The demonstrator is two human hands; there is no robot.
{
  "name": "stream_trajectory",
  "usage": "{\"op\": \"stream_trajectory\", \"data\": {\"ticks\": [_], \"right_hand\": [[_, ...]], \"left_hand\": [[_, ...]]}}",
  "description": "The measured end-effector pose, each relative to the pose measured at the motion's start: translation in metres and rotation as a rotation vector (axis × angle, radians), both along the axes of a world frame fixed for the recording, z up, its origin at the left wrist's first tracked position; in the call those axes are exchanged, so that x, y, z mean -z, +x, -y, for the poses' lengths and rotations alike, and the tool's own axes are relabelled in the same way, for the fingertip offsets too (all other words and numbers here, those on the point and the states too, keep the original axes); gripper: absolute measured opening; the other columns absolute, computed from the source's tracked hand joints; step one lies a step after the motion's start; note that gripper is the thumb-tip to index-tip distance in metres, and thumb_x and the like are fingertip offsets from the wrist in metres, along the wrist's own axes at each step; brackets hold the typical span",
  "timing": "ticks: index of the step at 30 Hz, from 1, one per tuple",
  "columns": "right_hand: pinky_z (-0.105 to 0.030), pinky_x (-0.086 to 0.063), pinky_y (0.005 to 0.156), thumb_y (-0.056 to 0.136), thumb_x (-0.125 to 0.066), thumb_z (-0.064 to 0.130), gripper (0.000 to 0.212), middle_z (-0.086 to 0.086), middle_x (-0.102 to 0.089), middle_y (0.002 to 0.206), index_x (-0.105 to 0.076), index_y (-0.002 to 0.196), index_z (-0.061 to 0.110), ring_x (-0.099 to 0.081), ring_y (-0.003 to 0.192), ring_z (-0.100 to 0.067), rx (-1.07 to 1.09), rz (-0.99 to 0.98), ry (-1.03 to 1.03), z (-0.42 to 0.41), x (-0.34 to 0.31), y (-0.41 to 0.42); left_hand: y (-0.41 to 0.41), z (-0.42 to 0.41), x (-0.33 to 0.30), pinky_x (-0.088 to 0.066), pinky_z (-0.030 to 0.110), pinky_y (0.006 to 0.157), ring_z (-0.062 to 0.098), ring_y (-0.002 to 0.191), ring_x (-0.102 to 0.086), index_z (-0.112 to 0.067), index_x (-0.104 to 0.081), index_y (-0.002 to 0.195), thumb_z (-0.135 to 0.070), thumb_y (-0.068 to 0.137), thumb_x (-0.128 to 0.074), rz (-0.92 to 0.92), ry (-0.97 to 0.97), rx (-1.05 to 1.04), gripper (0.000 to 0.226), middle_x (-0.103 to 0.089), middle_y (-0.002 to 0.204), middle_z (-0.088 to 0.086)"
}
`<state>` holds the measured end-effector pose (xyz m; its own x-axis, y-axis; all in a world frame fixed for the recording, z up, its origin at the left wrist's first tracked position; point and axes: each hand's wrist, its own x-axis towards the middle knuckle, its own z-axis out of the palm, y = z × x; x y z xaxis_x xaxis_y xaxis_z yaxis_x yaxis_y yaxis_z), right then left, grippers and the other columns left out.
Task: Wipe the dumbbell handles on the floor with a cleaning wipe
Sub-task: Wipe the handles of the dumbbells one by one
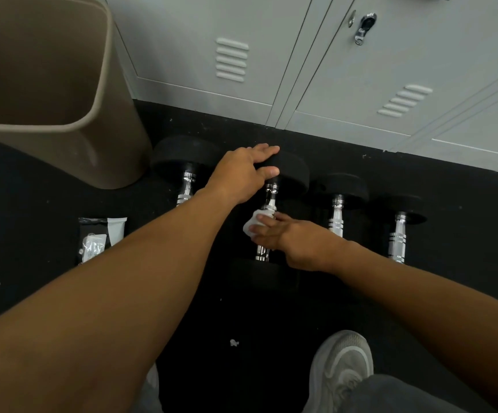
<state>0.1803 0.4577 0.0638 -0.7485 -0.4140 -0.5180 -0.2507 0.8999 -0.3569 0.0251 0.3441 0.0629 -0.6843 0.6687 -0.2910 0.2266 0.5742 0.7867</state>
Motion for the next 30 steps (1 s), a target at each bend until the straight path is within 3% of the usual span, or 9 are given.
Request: {"op": "stream_trajectory", "data": {"ticks": [4,6,9,13,17,20,23,26,30], "right_hand": [[-0.044,0.002,0.123,0.089,-0.043,-0.006,0.070,0.006,-0.022,0.163,-0.034,0.152,0.024,-0.005,0.151,-0.015,-0.006,0.149,-0.026,0.007,-0.010,-0.007],[-0.041,0.008,0.120,0.093,-0.042,-0.002,0.072,0.004,-0.021,0.163,-0.025,0.154,0.031,-0.007,0.151,-0.024,0.044,0.218,-0.011,0.011,-0.008,-0.006],[-0.046,-0.011,0.123,0.095,-0.039,0.004,0.075,0.007,-0.034,0.158,-0.014,0.155,0.041,-0.014,0.149,-0.032,0.200,0.320,-0.098,0.010,-0.005,-0.002],[-0.033,-0.030,0.117,0.097,-0.044,0.000,0.061,0.006,-0.047,0.150,-0.036,0.151,0.027,-0.039,0.140,-0.013,0.393,0.378,-0.275,0.008,-0.010,0.003],[-0.028,-0.035,0.113,0.098,-0.054,0.010,0.040,0.002,-0.058,0.140,-0.058,0.137,0.017,-0.050,0.131,-0.009,0.526,0.358,-0.360,0.008,-0.015,0.007],[-0.026,-0.041,0.108,0.092,-0.054,-0.002,0.040,0.002,-0.065,0.130,-0.066,0.127,0.014,-0.057,0.122,-0.010,0.661,0.421,-0.407,-0.004,-0.020,0.014],[-0.022,-0.055,0.081,0.091,-0.047,-0.012,0.037,-0.004,-0.072,0.107,-0.071,0.114,0.006,-0.067,0.096,-0.012,0.880,0.415,-0.526,-0.020,-0.032,0.017],[-0.024,-0.058,0.072,0.097,-0.043,-0.009,0.037,-0.004,-0.070,0.097,-0.070,0.104,0.015,-0.067,0.090,-0.016,1.196,0.165,-0.744,-0.030,-0.050,0.007],[-0.008,-0.042,0.096,0.085,-0.048,-0.012,0.055,0.005,-0.066,0.121,-0.063,0.130,0.015,-0.060,0.108,-0.005,0.832,-0.448,-0.333,-0.019,-0.047,0.005]], "left_hand": [[0.002,-0.002,-0.002,-0.009,0.034,0.119,0.013,0.147,-0.028,-0.038,-0.046,0.145,-0.035,0.095,-0.062,-0.020,-0.031,0.013,0.053,-0.036,0.157,-0.012],[0.003,-0.002,-0.001,-0.007,0.034,0.118,0.014,0.148,-0.027,-0.039,-0.046,0.144,-0.036,0.094,-0.063,-0.026,-0.029,0.012,0.053,-0.037,0.156,-0.012],[0.002,-0.002,0.001,-0.006,0.031,0.116,0.013,0.147,-0.028,-0.039,-0.047,0.144,-0.036,0.094,-0.063,-0.028,-0.029,0.009,0.052,-0.037,0.156,-0.013],[0.001,-0.001,0.003,-0.008,0.033,0.118,0.014,0.147,-0.028,-0.040,-0.047,0.144,-0.037,0.094,-0.063,-0.028,-0.024,0.008,0.052,-0.037,0.156,-0.013],[0.002,-0.002,0.001,-0.007,0.032,0.117,0.013,0.148,-0.027,-0.039,-0.046,0.144,-0.036,0.095,-0.062,-0.022,-0.023,0.012,0.052,-0.037,0.156,-0.012],[0.002,-0.002,0.003,-0.009,0.035,0.119,0.014,0.148,-0.026,-0.039,-0.046,0.144,-0.036,0.094,-0.063,-0.021,-0.018,0.009,0.053,-0.037,0.156,-0.013],[0.001,-0.001,0.004,-0.010,0.033,0.119,0.013,0.148,-0.027,-0.038,-0.047,0.144,-0.035,0.094,-0.064,-0.013,0.000,0.000,0.053,-0.038,0.156,-0.012],[0.000,-0.001,0.006,-0.012,0.032,0.121,0.012,0.147,-0.028,-0.037,-0.048,0.144,-0.034,0.094,-0.064,-0.008,0.008,0.000,0.053,-0.038,0.156,-0.011],[0.000,-0.003,0.008,-0.018,0.037,0.123,0.014,0.147,-0.029,-0.038,-0.049,0.143,-0.035,0.093,-0.065,-0.013,0.002,0.010,0.052,-0.040,0.155,-0.010]]}}
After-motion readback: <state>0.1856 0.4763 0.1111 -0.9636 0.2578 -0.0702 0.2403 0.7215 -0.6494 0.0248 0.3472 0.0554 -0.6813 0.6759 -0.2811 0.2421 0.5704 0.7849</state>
